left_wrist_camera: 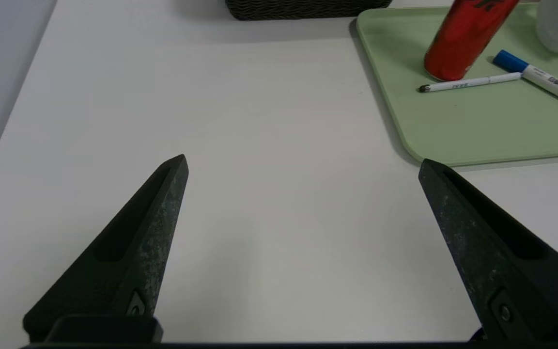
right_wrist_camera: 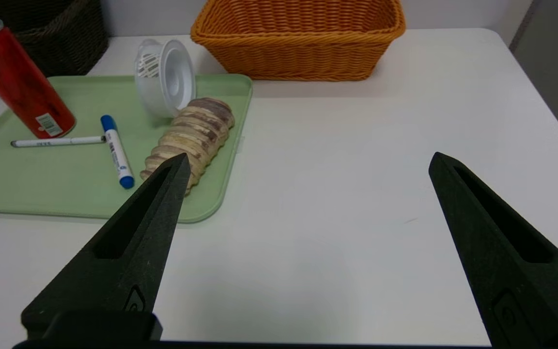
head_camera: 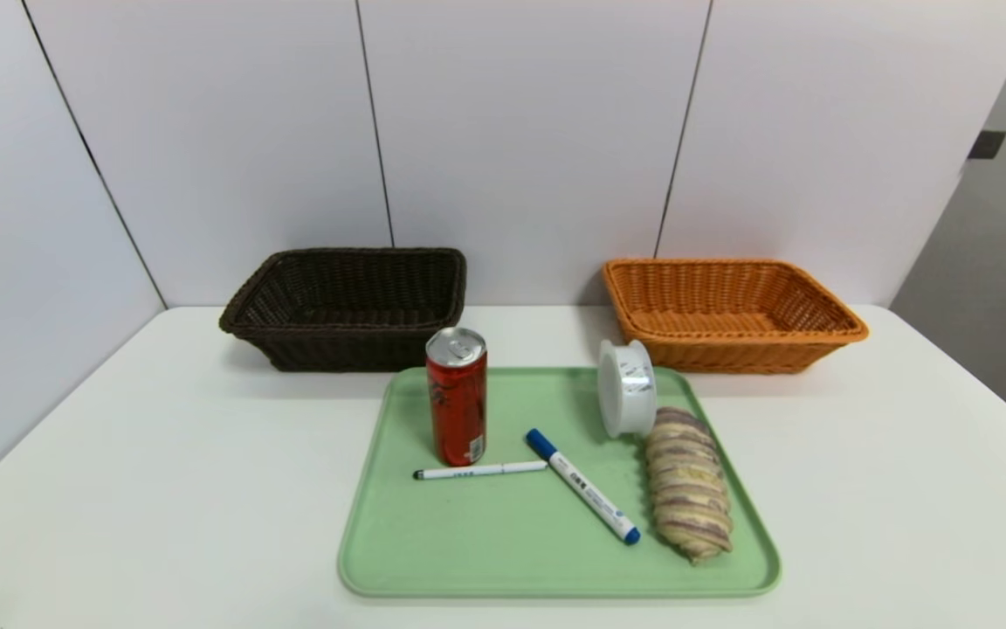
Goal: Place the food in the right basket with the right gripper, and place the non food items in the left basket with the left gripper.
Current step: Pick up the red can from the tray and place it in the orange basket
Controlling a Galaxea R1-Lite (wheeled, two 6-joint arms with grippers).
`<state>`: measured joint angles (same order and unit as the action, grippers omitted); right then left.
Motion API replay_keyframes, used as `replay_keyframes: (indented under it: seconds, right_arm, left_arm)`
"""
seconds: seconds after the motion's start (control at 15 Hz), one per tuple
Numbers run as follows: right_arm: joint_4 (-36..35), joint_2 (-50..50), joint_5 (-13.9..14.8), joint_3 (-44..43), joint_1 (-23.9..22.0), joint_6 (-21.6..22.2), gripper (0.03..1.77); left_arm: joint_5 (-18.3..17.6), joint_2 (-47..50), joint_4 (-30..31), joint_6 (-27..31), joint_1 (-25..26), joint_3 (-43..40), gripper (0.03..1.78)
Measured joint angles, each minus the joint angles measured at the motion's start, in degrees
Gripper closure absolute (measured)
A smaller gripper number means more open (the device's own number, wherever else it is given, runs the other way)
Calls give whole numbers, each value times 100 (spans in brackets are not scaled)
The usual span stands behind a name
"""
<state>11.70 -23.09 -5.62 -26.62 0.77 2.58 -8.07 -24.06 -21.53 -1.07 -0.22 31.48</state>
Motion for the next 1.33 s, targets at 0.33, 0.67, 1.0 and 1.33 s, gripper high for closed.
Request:
replay_keyframes:
  seconds: [0.33,0.67,1.0,1.33]
  right_arm:
    - [-29,-1417,-777,-653,33,-355,10]
    - [-145,-2883,-1235,-1191,785,-1035,10]
    - [-1470,-4457,-1201,-1530,2244,-1092,10]
    - [-3053,-5993,-1193,-1937,3200,-777,10]
  left_arm:
    - [-345,-984,349,63,-5,366,12]
    - [-577,-1515,486,368,-57,394,12]
    - [-562,-1863,736,363,-66,402,12]
    - [-546,-2149,823,363,-66,402,12]
